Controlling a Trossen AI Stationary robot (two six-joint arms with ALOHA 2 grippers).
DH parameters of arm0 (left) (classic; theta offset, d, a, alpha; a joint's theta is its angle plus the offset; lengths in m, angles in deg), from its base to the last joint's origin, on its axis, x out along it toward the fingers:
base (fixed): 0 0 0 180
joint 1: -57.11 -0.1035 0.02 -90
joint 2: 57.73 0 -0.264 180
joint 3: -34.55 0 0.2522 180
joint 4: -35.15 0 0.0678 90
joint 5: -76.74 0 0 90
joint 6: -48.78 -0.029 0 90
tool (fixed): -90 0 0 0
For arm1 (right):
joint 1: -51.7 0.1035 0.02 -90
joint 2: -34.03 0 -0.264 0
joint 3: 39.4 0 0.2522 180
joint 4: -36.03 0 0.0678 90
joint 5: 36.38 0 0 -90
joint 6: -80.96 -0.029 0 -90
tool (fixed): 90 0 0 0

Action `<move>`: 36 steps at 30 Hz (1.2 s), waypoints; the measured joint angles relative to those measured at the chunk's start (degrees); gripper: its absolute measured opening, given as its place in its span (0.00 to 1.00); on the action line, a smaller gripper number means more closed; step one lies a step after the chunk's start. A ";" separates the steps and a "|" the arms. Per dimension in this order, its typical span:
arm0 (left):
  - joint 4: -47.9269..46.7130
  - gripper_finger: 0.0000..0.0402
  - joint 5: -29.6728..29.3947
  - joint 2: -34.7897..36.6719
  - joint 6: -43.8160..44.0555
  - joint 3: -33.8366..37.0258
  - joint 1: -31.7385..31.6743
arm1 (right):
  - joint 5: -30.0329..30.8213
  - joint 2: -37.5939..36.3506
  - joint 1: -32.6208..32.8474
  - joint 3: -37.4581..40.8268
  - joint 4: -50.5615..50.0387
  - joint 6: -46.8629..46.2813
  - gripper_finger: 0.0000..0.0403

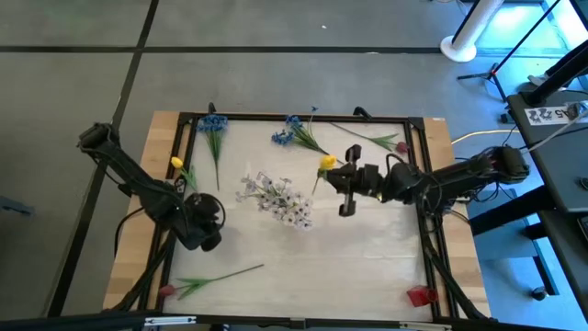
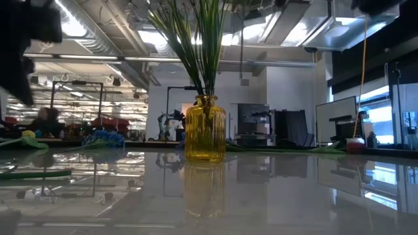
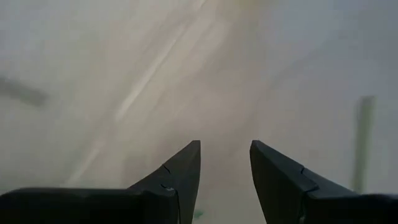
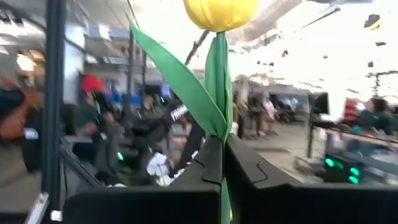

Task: Sort flowers into vase by color
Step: Put the bottom yellow flower into the yellow vase

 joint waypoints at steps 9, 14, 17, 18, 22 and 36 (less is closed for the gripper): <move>-5.45 0.34 8.76 0.00 7.72 0.85 -4.55 | -2.60 11.56 -0.04 5.82 24.97 -4.31 0.00; -11.76 0.34 13.67 0.00 9.68 0.88 -8.62 | -2.71 17.24 -1.00 5.02 32.05 -5.98 0.00; -14.06 0.34 15.07 0.02 10.37 0.90 -10.93 | -3.34 19.08 -1.54 4.60 31.90 -7.64 0.00; -14.02 0.34 15.47 0.01 10.23 0.90 -11.57 | -3.03 19.67 -1.54 4.58 32.10 -7.70 0.00; -14.05 0.34 15.85 0.00 10.03 0.90 -14.53 | -1.56 21.24 -1.48 4.53 32.75 -8.12 0.00; -13.62 0.47 13.53 -0.17 5.11 0.90 -34.58 | -1.57 19.76 -1.48 4.53 14.26 -10.15 0.30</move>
